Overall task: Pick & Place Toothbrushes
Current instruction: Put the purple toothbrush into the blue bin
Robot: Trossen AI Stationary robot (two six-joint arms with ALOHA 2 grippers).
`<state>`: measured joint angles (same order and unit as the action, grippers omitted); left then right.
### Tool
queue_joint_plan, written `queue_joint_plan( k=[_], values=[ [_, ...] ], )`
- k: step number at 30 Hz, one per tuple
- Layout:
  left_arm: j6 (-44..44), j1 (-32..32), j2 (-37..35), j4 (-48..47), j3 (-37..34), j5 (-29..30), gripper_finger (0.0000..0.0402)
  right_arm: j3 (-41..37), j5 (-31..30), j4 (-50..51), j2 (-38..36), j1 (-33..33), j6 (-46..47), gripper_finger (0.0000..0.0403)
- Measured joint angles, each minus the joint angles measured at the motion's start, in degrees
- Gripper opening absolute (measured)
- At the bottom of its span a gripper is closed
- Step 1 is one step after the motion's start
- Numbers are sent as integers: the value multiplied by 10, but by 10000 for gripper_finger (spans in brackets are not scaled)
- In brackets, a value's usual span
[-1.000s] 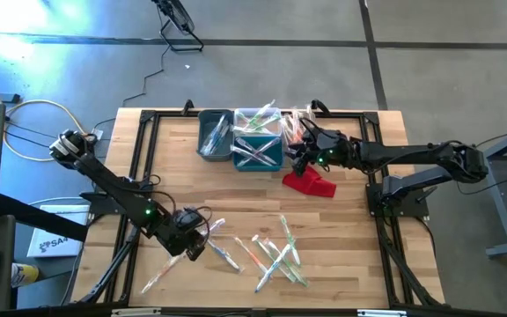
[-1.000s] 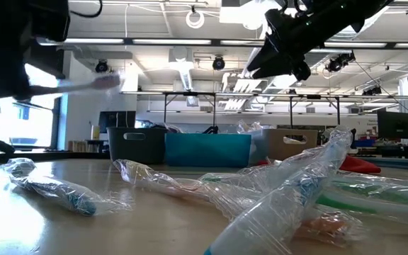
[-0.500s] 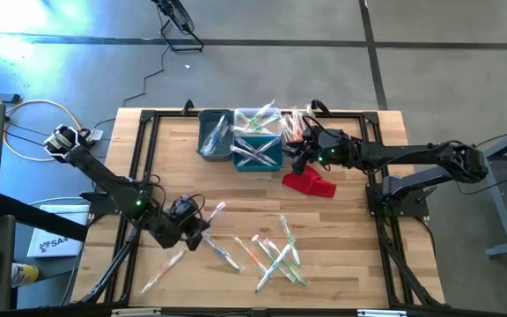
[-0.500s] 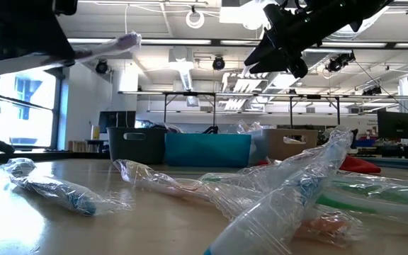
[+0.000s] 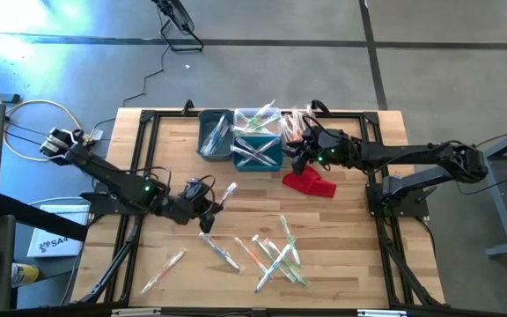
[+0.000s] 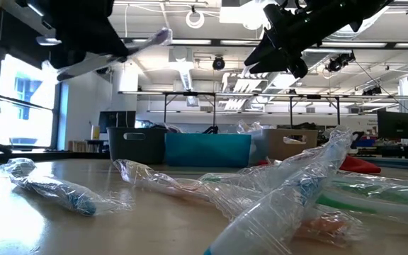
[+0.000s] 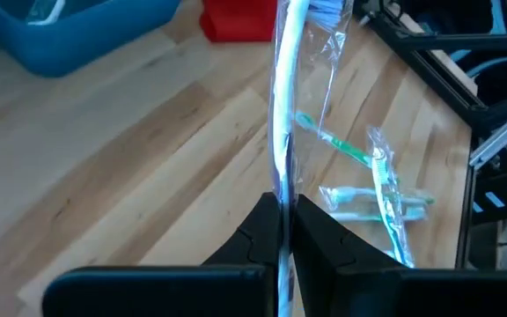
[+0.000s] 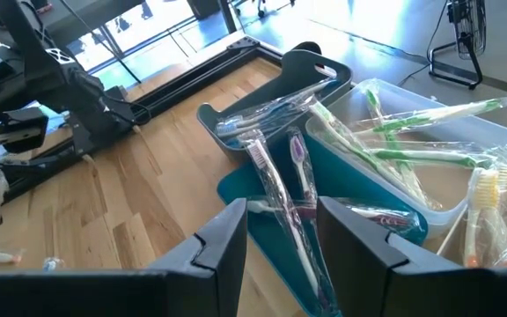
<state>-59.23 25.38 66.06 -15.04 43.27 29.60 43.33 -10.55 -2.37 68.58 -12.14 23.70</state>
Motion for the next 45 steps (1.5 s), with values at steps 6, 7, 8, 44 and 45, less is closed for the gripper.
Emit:
queue_joint_plan(
  k=[6,7,8,44,45],
  values=[
    [45,-56,0,25,0,-37,8,0,0,0,0,0,0,132],
    [51,-66,0,25,0,-41,8,0,0,0,0,0,0,132],
    [56,-75,0,27,0,-48,8,0,0,0,0,0,0,132],
    [286,-385,1,241,0,-278,9,0,99,-165,0,-85,-146,132],
    [292,-394,2,250,0,-284,9,0,121,-171,0,-92,-139,132]
  ],
)
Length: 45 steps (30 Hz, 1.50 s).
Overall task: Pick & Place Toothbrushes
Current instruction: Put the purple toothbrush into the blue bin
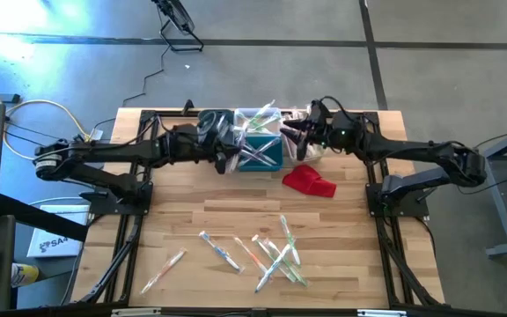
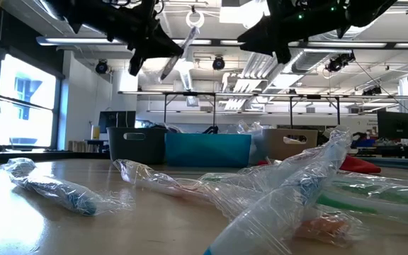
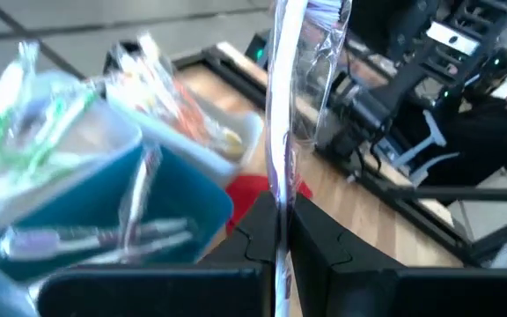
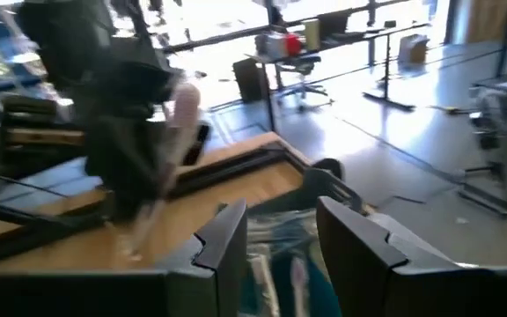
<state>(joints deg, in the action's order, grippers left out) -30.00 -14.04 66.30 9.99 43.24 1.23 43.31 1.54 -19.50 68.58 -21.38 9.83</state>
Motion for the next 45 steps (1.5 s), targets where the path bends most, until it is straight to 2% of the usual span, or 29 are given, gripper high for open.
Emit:
queue_joint_plan(
  k=[4,8,12,16,20,26,32,36,45],
  values=[
    [40,-39,0,28,0,-11,9,0,46,-4,0,-21,14,132],
    [77,-80,15,36,0,-23,9,0,17,-20,8,-28,-11,132],
    [77,-121,47,73,0,-86,9,0,2,-72,36,-35,-55,132],
    [85,-147,97,163,0,-153,9,0,42,-115,76,-36,-37,132],
    [91,-161,137,243,0,-196,9,0,70,-133,103,-37,-36,132],
    [88,-163,159,272,0,-254,9,0,95,-152,117,-38,-2,132],
    [88,-161,162,280,0,-266,9,0,96,-155,116,-37,38,132],
    [88,-146,162,280,0,-266,9,0,118,-155,116,-36,56,132],
    [91,-90,162,281,0,-221,9,0,122,-155,116,13,56,132]
  ],
)
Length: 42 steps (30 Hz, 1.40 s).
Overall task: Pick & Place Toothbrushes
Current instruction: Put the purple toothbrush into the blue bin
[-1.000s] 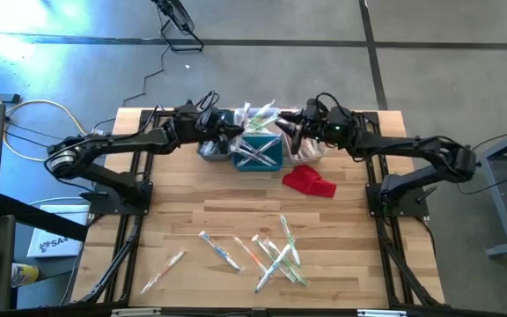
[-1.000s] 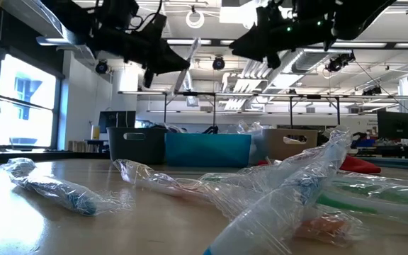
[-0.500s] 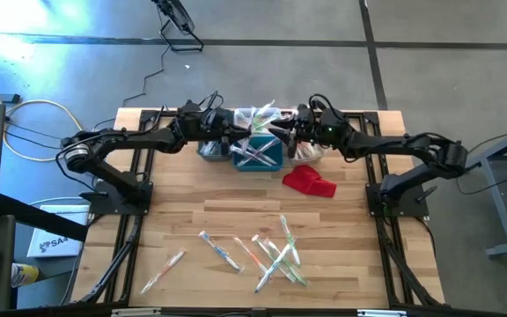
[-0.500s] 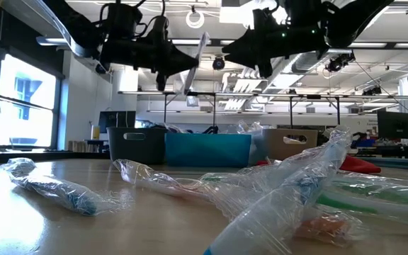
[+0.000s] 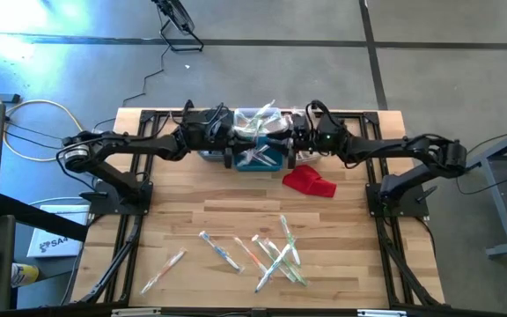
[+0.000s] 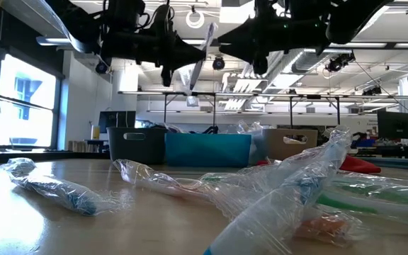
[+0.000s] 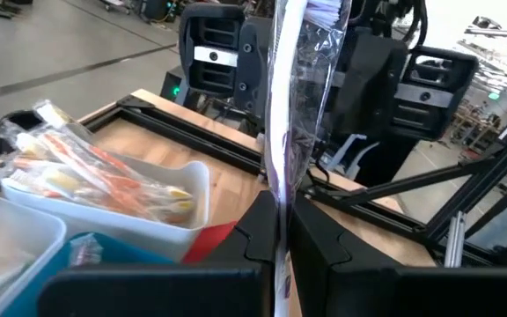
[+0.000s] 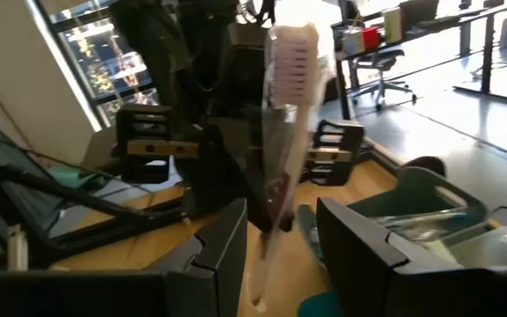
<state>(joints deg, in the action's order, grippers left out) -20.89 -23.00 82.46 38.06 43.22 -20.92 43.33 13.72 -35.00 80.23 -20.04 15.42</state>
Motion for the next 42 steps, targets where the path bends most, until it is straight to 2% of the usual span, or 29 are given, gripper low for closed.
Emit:
queue_joint_plan(
  k=[10,34,42],
  values=[
    [1,39,0,0,0,14,9,0,-48,13,0,52,-2,132],
    [12,130,0,-7,0,65,9,0,-49,39,-1,137,1,132],
    [12,130,0,-10,0,65,9,0,-66,42,-1,141,56,132]
  ],
)
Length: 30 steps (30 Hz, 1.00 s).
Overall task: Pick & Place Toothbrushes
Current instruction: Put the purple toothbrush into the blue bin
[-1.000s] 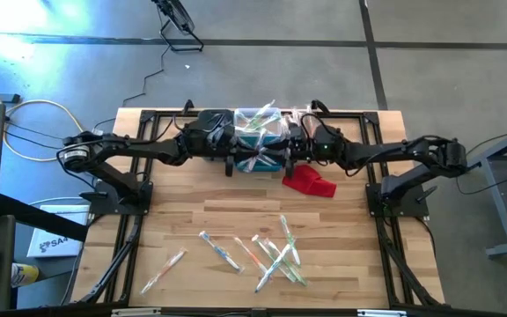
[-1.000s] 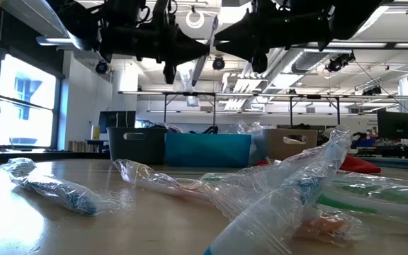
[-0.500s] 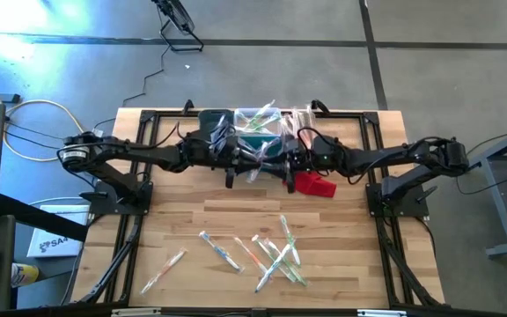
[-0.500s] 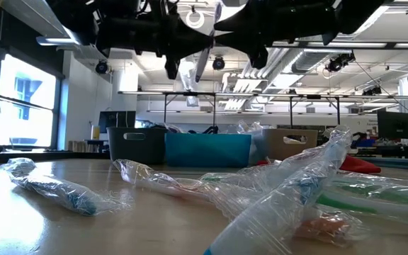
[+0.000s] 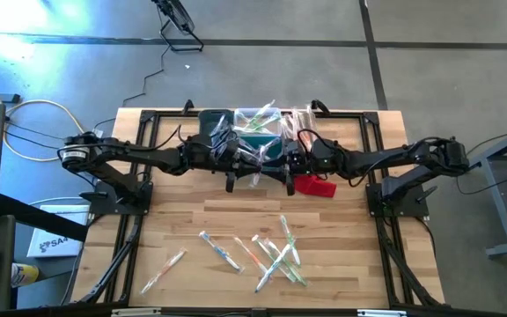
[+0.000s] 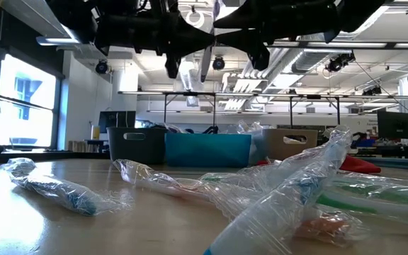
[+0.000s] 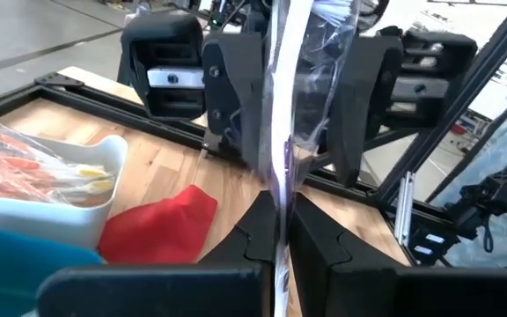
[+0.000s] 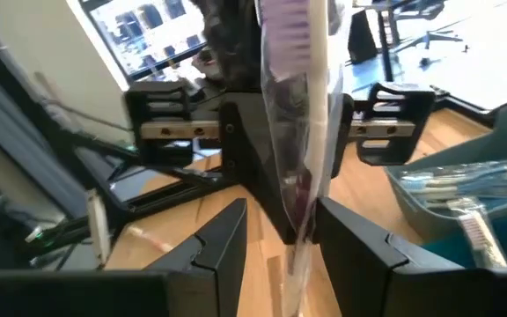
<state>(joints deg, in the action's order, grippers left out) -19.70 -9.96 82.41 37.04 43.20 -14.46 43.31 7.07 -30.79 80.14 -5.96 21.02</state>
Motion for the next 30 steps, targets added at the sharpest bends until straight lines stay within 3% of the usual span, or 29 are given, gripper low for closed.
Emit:
queue_joint_plan(
  k=[5,30],
  values=[
    [0,4,0,1,1,-2,9,0,-43,0,0,0,3,132],
    [0,6,0,-8,1,1,9,0,-56,-52,2,0,-13,132]
  ],
)
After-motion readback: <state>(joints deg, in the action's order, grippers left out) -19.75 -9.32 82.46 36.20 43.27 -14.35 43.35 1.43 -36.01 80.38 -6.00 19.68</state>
